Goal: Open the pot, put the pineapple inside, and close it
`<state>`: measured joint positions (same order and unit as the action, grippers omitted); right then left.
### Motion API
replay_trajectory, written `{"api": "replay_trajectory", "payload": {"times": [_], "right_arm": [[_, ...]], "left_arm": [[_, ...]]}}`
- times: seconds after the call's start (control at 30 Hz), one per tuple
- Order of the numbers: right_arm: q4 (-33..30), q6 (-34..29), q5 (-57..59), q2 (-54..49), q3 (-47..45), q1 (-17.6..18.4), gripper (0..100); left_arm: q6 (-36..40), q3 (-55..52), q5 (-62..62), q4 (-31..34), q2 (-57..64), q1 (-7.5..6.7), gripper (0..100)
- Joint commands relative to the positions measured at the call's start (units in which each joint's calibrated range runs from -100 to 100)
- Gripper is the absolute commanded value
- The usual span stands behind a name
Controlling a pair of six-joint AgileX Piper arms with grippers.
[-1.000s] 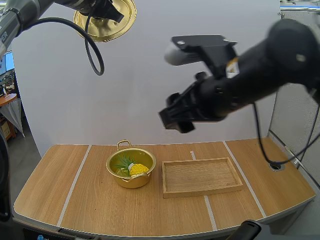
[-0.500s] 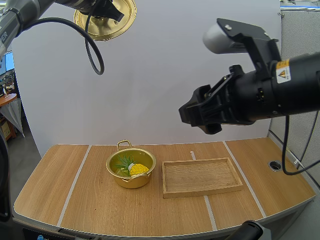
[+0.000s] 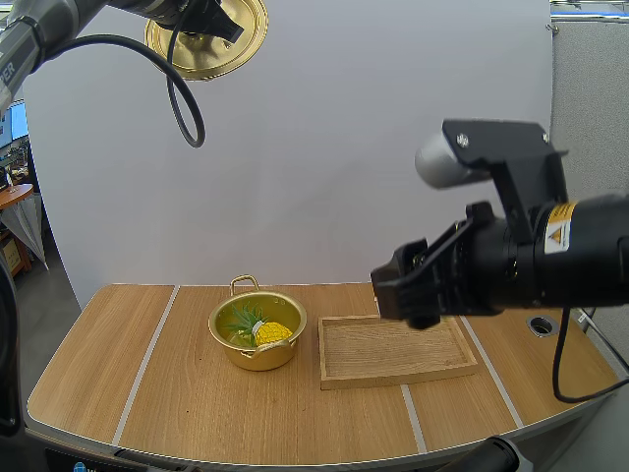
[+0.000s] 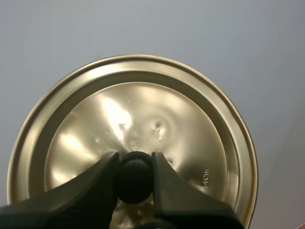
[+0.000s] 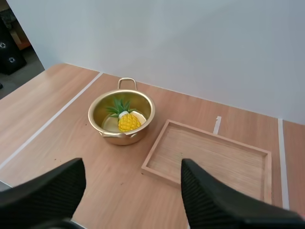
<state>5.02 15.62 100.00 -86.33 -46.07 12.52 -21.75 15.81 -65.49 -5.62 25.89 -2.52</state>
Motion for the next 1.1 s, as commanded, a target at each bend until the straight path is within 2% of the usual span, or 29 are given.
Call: {"api": "replay_trajectory", "payload": {"times": [0.0, 0.07, 0.1, 0.23, 0.67, 1.07], "right_arm": [[0.9, 0.5, 0.0, -0.7, -2.3, -0.4, 38], [1.6, 0.5, 0.0, -0.7, -3.6, -0.4, 5], [1.6, 0.5, 0.0, -0.7, -4.1, -0.4, 0], [-1.0, 0.5, 0.0, -0.7, -6.2, -0.4, 0], [-1.1, 0.5, 0.0, -7.1, -11.0, -0.4, 0], [-1.4, 0.5, 0.0, -7.1, -11.0, -0.4, 0]], "left_arm": [[0.4, 0.7, 2.0, 0.3, 0.4, -0.14, 0], [0.4, 0.7, 2.0, 0.3, 0.4, -0.14, 0], [0.4, 0.7, 2.0, 0.3, 0.4, -0.14, 0], [0.4, 0.7, 2.0, 0.3, 0.4, -0.14, 0], [0.4, 0.7, 2.0, 0.3, 0.4, -0.14, 0], [0.4, 0.7, 2.0, 0.3, 0.4, -0.14, 0]]}}
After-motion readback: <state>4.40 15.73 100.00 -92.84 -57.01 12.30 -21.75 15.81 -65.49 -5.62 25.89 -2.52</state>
